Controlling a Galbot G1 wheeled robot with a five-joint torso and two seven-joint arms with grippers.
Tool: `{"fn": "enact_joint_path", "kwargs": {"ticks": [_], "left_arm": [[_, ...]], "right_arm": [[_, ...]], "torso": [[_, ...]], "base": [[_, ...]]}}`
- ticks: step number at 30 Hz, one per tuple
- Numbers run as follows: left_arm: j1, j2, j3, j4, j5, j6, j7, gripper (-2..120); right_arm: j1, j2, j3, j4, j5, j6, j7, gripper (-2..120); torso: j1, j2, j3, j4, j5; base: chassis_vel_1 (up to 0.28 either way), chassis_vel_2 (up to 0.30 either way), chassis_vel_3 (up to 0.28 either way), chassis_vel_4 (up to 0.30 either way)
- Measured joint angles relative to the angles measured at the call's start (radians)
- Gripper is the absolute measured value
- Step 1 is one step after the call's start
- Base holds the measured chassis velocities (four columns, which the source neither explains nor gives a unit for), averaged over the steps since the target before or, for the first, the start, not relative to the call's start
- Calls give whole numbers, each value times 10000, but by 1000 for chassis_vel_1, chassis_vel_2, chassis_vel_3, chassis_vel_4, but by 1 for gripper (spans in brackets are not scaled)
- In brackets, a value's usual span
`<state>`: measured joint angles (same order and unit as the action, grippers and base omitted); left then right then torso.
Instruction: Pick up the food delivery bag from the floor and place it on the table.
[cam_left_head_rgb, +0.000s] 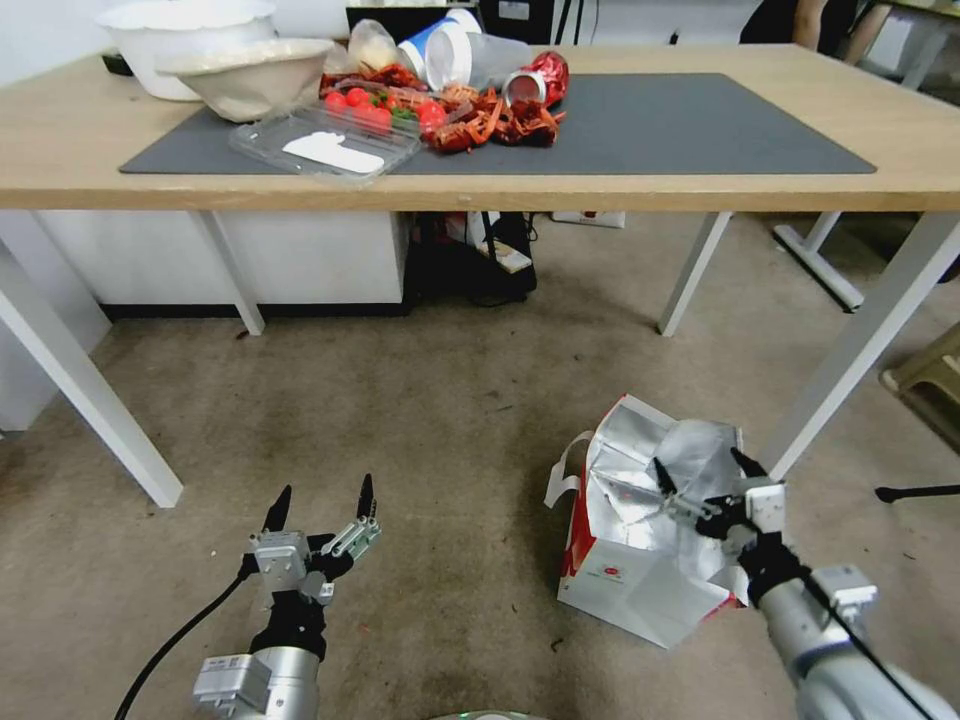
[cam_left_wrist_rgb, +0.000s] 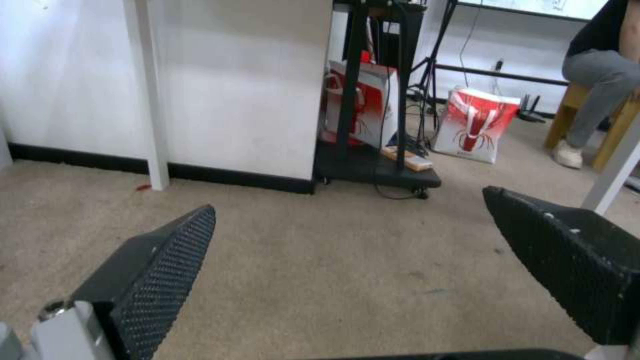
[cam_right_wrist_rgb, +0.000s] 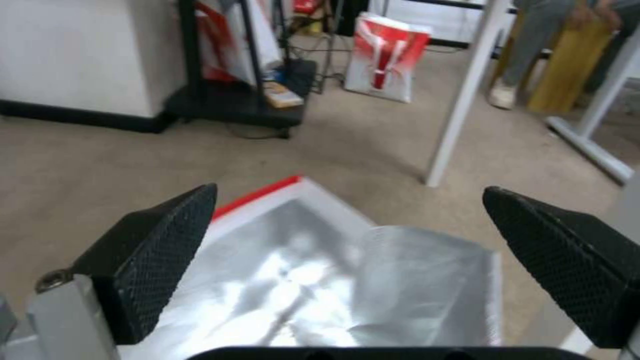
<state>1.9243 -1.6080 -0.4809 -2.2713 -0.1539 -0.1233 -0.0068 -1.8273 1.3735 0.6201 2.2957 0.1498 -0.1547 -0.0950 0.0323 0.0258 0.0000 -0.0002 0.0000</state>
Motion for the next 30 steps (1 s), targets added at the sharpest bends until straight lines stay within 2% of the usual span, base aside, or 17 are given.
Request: {"fn": "enact_joint_path", "kwargs": {"ticks": [4, 7, 9, 16, 20, 24, 30], "left_arm": [[-42, 0, -75, 40, -11, -24, 106, 100], [-83, 0, -168, 118, -36, -27, 141, 100], [-85, 0, -175, 125, -37, -27, 141, 100], [86, 0, -506, -49, -110, -23, 83, 100], [110, 0, -595, -60, -184, -29, 84, 100], [91, 0, -490, -60, -122, -112, 84, 100], [115, 0, -360, -51, 22, -186, 40, 100]], "right_arm": [[78, -386, 328, -70, 166, 43, 95, 100], [778, -1136, 886, -657, 1019, -14, 358, 100], [900, -1214, 916, -765, 1084, -41, 395, 100], [2599, -2595, 1137, -2934, 1730, -404, 819, 100], [2864, -2886, 1116, -3351, 1702, -533, 1040, 100], [3474, -3518, 848, -3780, 1732, -1579, 1643, 100], [4125, -4013, 478, -4305, 2146, -2433, 1886, 100]], "torso": [[0, 10, 0, 0, 0], [4, 28, 0, 0, -1], [5, 30, 0, 1, 0], [11, 51, 0, 1, 2], [11, 55, 0, 2, 1], [13, 63, 0, 1, 0], [13, 67, 0, 5, 1]], "base": [[0, 0, 0, 0], [0, 0, 0, 0], [0, 0, 0, 0], [0, 0, 0, 0], [0, 0, 0, 0], [0, 0, 0, 0], [0, 0, 0, 0]]}}
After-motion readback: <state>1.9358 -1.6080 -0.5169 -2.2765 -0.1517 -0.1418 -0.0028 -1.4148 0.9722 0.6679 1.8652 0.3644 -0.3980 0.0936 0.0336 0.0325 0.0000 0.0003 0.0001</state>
